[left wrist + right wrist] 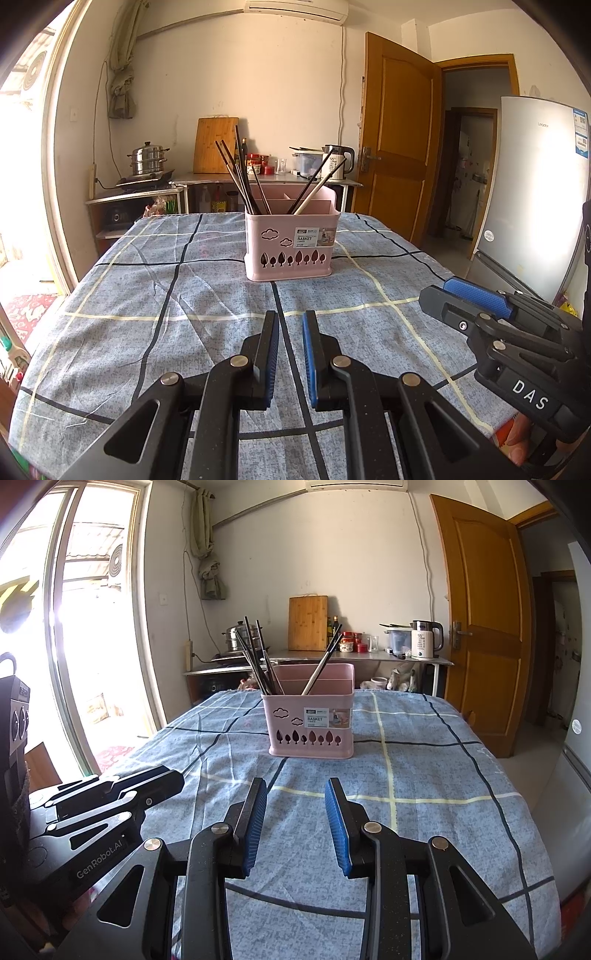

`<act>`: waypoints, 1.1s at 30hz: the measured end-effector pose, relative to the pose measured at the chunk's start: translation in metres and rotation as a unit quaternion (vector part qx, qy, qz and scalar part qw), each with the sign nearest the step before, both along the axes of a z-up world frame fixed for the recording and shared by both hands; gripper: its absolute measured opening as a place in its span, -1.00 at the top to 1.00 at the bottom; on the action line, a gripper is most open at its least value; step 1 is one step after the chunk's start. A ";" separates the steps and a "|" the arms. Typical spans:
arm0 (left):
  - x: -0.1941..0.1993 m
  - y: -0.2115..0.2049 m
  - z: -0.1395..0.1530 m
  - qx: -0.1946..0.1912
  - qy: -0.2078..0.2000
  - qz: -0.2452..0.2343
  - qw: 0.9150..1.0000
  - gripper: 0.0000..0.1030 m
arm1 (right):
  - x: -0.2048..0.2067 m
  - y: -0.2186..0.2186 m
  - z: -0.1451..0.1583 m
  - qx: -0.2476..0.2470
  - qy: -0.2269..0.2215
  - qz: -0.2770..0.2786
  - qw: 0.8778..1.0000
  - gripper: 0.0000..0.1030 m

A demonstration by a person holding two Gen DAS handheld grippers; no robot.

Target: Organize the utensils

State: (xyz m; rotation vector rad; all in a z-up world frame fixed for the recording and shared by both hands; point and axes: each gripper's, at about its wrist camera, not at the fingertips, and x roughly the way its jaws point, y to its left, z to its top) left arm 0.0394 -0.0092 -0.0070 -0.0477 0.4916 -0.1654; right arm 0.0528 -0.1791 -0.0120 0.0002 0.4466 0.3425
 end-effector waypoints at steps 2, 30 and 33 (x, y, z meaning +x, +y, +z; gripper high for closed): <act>-0.001 0.000 0.000 -0.001 0.000 0.000 1.000 0.77 | 0.000 0.000 0.000 0.000 0.000 0.000 1.000 0.34; -0.002 -0.001 0.000 0.007 0.002 -0.005 1.000 0.77 | -0.001 0.000 0.000 0.000 0.001 0.002 1.000 0.33; -0.002 0.000 0.000 0.008 0.002 -0.005 1.000 0.77 | -0.001 0.000 0.000 -0.001 0.001 0.001 1.000 0.33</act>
